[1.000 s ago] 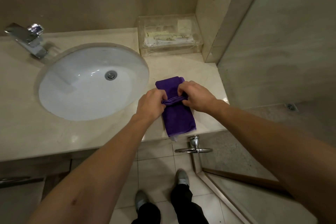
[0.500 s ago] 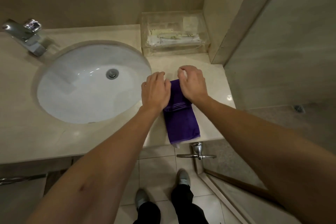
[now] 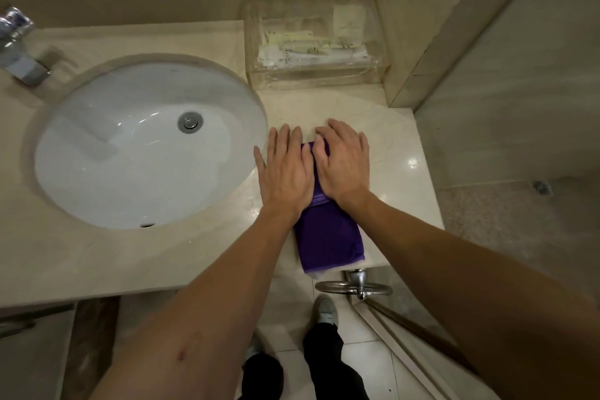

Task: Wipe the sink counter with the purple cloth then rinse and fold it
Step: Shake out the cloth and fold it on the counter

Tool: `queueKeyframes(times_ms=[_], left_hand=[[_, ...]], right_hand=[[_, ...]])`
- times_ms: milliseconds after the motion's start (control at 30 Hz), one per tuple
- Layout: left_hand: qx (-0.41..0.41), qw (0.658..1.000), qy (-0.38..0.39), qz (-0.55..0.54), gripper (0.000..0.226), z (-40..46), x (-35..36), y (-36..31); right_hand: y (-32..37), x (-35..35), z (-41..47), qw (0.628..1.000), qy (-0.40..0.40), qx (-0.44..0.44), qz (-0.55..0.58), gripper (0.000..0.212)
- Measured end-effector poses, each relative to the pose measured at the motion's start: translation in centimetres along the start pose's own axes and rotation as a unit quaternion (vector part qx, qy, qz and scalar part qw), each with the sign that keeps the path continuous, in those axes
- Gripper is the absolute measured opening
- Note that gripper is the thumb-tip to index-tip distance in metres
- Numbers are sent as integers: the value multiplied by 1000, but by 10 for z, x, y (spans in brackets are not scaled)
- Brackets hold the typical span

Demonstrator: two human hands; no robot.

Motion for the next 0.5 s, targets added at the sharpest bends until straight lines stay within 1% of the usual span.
queueKeyframes(times_ms=[133, 233, 333, 367, 433, 500], left_hand=[[-7, 999, 42, 3, 54, -1, -7, -1], [12, 996, 83, -13, 53, 1, -20, 5], [75, 994, 84, 0, 45, 7, -41, 19], [87, 991, 99, 2, 43, 9, -47, 22], [90, 985, 148, 7, 44, 9, -56, 26], [71, 981, 179, 14, 48, 9, -61, 25]], right_hand=[[1, -2, -2, 1000, 15, 0, 6, 60], [1, -11, 0, 998, 58, -23, 12, 56], [-4, -29, 5, 988, 134, -79, 17, 52], [-6, -38, 8, 981, 168, -94, 16, 52], [-5, -53, 12, 965, 242, -98, 29, 47], [1, -64, 15, 949, 302, -79, 42, 39]])
Point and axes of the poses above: each hand's wrist, its own z-axis towards the middle knuckle, its own x-axis out of the palm, y = z × x, the point moved 2 cm from there along z, towards the middle knuckle, and after that the axes turned 11 degrees about y, right-handed, at the moved point
